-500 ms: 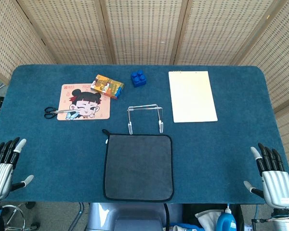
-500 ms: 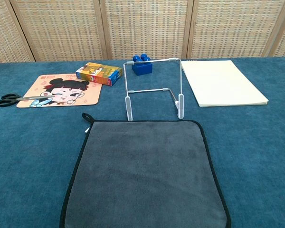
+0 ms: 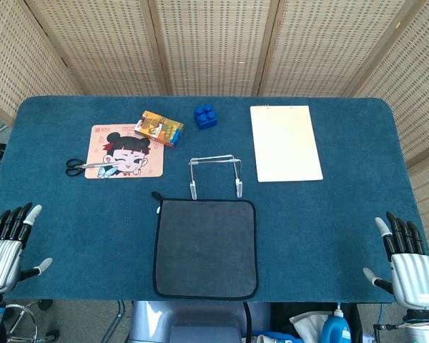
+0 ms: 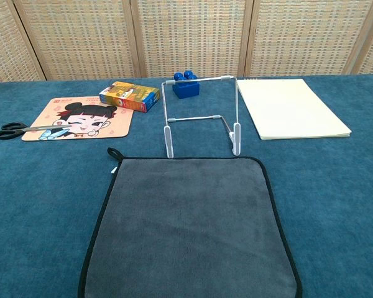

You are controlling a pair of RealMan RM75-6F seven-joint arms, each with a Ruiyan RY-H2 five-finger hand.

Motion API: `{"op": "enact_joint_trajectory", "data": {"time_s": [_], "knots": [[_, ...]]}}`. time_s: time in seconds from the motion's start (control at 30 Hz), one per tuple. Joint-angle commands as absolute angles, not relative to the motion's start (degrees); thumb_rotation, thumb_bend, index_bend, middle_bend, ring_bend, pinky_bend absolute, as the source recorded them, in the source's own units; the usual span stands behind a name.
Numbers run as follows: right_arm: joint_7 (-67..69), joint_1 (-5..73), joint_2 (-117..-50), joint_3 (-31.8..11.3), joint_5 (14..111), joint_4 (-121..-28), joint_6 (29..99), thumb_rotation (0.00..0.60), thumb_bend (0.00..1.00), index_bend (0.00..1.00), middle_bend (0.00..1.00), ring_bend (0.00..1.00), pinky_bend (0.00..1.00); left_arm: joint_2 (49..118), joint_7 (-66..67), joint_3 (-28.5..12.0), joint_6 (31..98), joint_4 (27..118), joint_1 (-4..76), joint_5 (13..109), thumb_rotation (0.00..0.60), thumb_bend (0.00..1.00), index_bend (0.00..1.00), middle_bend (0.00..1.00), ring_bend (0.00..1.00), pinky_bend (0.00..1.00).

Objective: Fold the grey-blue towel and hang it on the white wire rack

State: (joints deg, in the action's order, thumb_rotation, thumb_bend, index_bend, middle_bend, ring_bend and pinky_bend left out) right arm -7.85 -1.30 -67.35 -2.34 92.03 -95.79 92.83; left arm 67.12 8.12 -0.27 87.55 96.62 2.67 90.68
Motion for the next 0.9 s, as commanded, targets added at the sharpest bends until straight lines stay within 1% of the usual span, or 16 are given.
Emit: {"op": "enact_joint_trajectory", "data": {"time_s": [0.03, 0.1, 0.13, 0.27, 0.4, 0.43, 0.47, 0.53, 0.6, 0.63, 0.9], "knots": [[-7.80, -1.35, -67.31, -2.49, 91.74, -95.84, 92.87, 0.600, 0.00, 0.00, 0.00, 0.00, 0.00, 68.50, 5.68, -0.32, 85.78, 93.84, 4.89, 93.33, 0.600, 0.18, 0.00, 0.00, 0.00, 0.00], [-7.85, -1.38, -67.37, -2.61, 91.42, -95.88, 92.86, 0.600, 0.00, 0.00, 0.00, 0.00, 0.00, 69.51, 3.09, -0.08, 84.89, 91.66, 6.43, 95.67, 0.600, 0.18, 0.00, 0.00, 0.00, 0.00], [-8.21, -1.29, -67.54, -2.88, 90.66, -95.80, 92.50, 0.600, 0.00, 0.00, 0.00, 0.00, 0.00, 71.55, -1.16, 0.88, 82.70, 87.56, 9.84, 100.90, 0.600, 0.19, 0.00, 0.00, 0.00, 0.00], [-8.77, -0.97, -67.83, -3.21, 89.60, -95.83, 91.65, 0.600, 0.00, 0.00, 0.00, 0.00, 0.00, 76.82, -9.01, 1.50, 83.29, 75.74, 14.90, 108.25, 0.600, 0.21, 0.00, 0.00, 0.00, 0.00], [-8.60, -0.73, -67.84, -3.35, 88.80, -96.01, 90.85, 0.600, 0.00, 0.00, 0.00, 0.00, 0.00, 79.86, -8.73, 2.39, 81.17, 69.36, 18.56, 111.84, 0.600, 0.24, 0.00, 0.00, 0.00, 0.00], [-8.67, -0.63, -67.85, -3.44, 88.31, -96.07, 90.46, 0.600, 0.00, 0.00, 0.00, 0.00, 0.00, 80.97, -8.39, 2.65, 79.97, 67.82, 20.01, 112.69, 0.600, 0.25, 0.02, 0.00, 0.00, 0.00], [-8.69, -0.58, -67.84, -3.48, 88.09, -96.10, 90.27, 0.600, 0.00, 0.00, 0.00, 0.00, 0.00, 81.54, -8.38, 2.69, 79.50, 67.21, 20.69, 112.98, 0.600, 0.25, 0.04, 0.00, 0.00, 0.00], [-8.62, -0.44, -67.82, -3.65, 87.38, -96.15, 89.76, 0.600, 0.00, 0.00, 0.00, 0.00, 0.00, 83.24, -8.49, 2.56, 78.78, 65.39, 22.52, 113.62, 0.600, 0.27, 0.12, 0.00, 0.00, 0.00], [-8.47, -0.32, -67.83, -3.98, 86.15, -95.99, 89.14, 0.600, 0.00, 0.00, 0.00, 0.00, 0.00, 85.38, -8.22, 1.97, 78.31, 62.73, 24.94, 114.64, 0.600, 0.27, 0.17, 0.00, 0.00, 0.00], [-8.30, -0.25, -67.86, -4.26, 85.15, -95.82, 88.68, 0.600, 0.00, 0.00, 0.00, 0.00, 0.00, 86.73, -7.39, 1.99, 76.03, 60.70, 26.85, 114.98, 0.600, 0.27, 0.18, 0.00, 0.00, 0.00], [-7.95, -0.02, -67.99, -4.78, 83.25, -95.00, 87.72, 0.600, 0.00, 0.00, 0.00, 0.00, 0.00, 91.54, -8.08, 3.46, 74.52, 55.42, 30.34, 114.83, 0.600, 0.27, 0.22, 0.00, 0.00, 0.00]]}}
